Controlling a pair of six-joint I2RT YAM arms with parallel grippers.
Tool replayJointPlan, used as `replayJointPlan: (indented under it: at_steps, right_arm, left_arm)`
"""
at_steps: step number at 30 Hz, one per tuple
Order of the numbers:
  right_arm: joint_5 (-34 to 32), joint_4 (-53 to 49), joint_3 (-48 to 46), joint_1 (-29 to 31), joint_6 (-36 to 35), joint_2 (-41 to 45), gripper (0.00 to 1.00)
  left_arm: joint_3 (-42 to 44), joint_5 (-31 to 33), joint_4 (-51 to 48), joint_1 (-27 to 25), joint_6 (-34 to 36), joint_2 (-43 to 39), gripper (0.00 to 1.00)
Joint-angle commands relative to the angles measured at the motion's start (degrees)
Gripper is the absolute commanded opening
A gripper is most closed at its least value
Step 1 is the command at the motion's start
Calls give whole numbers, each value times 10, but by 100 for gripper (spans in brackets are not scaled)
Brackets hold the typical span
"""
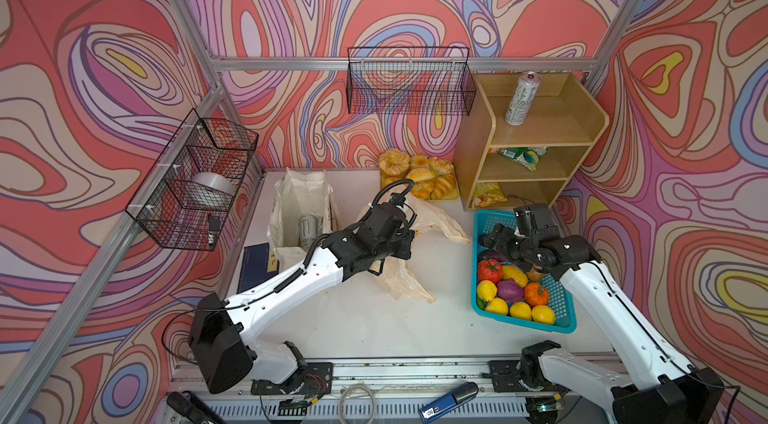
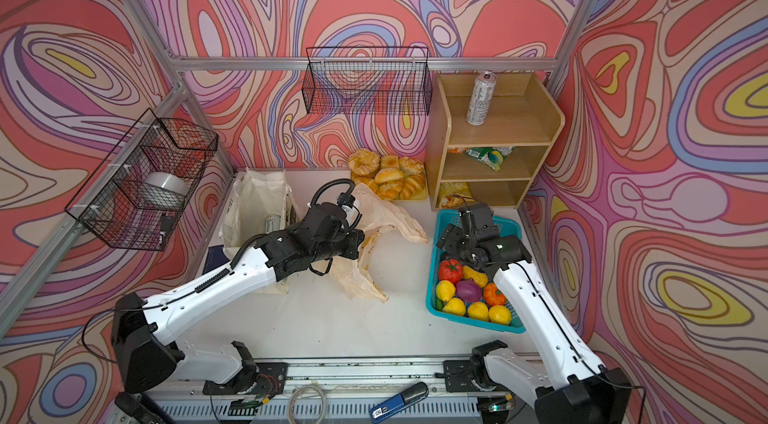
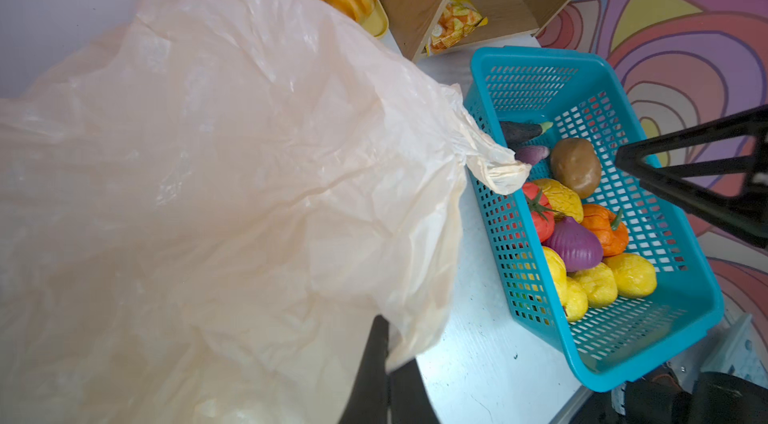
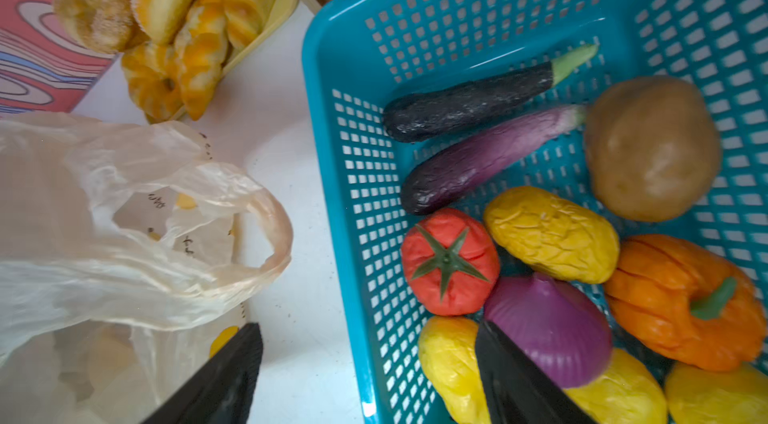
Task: Place the mixed food into the grocery bags and tie them
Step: 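Release the bag with the right gripper, reach into the basket while left holds, then grasp a yellow fruit in the teal basket with the right gripper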
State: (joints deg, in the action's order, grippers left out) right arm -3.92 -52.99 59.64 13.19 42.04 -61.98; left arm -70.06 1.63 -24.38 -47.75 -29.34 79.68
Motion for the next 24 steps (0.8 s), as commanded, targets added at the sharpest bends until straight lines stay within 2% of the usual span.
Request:
replayJointPlan:
  at_steps: [1,7,12,15,24]
  right_arm:
    - [-41,-22,-10,-13,-13,-13,84]
    - [-45,-35,-14,-32,-16,-45,84]
    - [-48,-77,-23,-35,-4,-35,84]
    - [-9,-91,-35,-35,0,-17,83]
    - [79,-94,-79,-35,-11,-5,71]
  left_arm:
    - [-24,-35,17,-2,-24,-20,0]
    - [3,-40,48,-1,-42,-12,0]
    - [40,-42,70,-1,-52,13,0]
    - [59,-48,89,-1,-60,22,0]
    - [66,-51,108,-2,-56,15,0]
